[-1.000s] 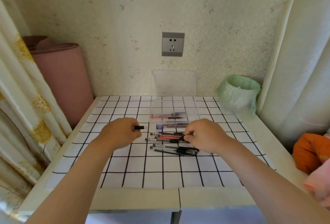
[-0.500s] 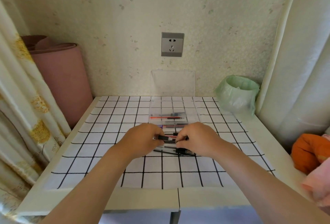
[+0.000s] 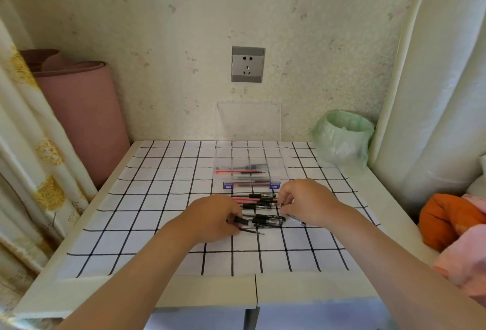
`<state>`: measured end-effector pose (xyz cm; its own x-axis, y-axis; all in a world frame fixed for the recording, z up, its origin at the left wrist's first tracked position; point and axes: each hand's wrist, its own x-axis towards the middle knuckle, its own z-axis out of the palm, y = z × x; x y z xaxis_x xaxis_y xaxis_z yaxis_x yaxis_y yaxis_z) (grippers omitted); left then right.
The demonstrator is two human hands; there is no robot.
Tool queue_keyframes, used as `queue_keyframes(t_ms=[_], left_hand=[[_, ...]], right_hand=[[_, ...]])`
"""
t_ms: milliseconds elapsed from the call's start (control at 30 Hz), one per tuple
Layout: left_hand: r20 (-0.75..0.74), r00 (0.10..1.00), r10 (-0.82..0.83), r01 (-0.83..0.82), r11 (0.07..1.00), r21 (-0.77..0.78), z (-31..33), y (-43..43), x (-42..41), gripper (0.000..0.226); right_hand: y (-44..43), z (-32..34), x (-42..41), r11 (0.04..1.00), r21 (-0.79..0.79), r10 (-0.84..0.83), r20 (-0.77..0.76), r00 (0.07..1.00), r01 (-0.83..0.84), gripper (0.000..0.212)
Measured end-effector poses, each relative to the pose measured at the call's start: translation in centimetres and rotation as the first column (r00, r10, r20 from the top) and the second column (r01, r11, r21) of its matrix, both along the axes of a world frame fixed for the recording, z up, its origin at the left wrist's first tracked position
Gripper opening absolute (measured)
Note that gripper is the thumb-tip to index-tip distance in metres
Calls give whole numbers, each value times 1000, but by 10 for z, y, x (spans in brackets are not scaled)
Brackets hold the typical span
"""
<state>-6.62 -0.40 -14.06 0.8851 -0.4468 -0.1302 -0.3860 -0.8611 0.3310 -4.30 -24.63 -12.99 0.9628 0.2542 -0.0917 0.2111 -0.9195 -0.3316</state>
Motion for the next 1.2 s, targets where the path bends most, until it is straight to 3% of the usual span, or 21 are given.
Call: queue_keyframes(t_ms=[200, 400, 633, 867, 1100, 1200], left_hand=[[104, 994, -42, 47, 998, -50, -4, -8, 2, 41], [182, 983, -37, 32, 999, 35, -3, -9, 5, 27], [173, 984, 37, -65, 985, 159, 1, 2, 11, 14], [150, 982, 114, -140, 976, 169, 3, 9, 12, 13], [129, 983, 129, -147, 979, 139, 9, 19, 18, 32], [76, 990, 120, -126, 988, 89, 9, 23, 21, 43]], right_hand=[[1, -4, -3, 999, -22, 36, 23, 999, -36, 9], [4, -8, -1, 997, -51, 49, -11, 999, -49, 13], [5, -6, 2, 997, -64, 39, -55, 998, -42, 11], [9, 4, 6, 991, -116, 58, -128, 990, -73, 15], [30, 25, 34, 999, -22, 46, 179, 983, -43, 11], [44, 27, 57, 998, -48, 61, 231, 971, -51, 14]])
